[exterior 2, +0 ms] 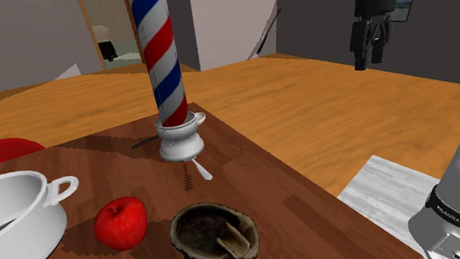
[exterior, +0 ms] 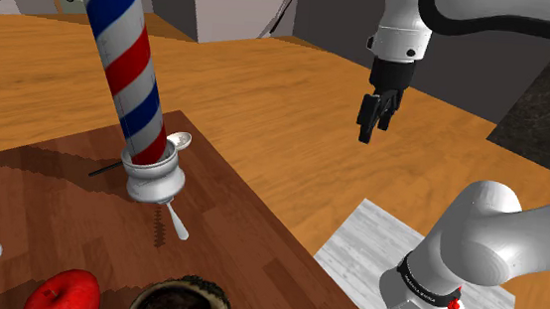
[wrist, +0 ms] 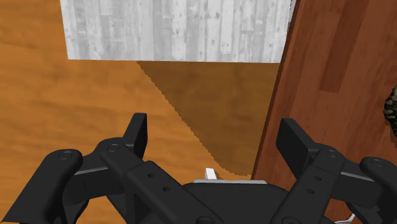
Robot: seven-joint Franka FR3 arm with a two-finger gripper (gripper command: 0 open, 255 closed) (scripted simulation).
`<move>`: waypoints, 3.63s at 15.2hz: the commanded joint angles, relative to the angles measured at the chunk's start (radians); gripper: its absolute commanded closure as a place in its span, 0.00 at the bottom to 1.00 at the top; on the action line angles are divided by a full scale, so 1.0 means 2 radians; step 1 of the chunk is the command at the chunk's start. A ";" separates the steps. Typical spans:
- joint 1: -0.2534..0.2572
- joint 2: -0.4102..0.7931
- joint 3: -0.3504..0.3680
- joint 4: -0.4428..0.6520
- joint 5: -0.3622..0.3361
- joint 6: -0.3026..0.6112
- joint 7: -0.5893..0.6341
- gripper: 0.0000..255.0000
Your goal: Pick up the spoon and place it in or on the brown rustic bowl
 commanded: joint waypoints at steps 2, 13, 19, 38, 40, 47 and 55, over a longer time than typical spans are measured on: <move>0.003 0.009 0.010 -0.002 0.007 0.011 0.011 0.00; 0.026 0.153 0.112 0.026 0.061 0.134 0.125 0.00; 0.031 0.256 0.162 0.076 0.059 0.192 0.190 0.00; 0.116 0.651 0.209 0.400 -0.088 0.234 0.406 0.00; 0.128 0.679 0.204 0.434 -0.096 0.227 0.415 0.00; 0.129 0.691 0.201 0.400 -0.102 0.272 0.419 0.00; 0.129 0.691 0.201 0.400 -0.102 0.272 0.419 0.00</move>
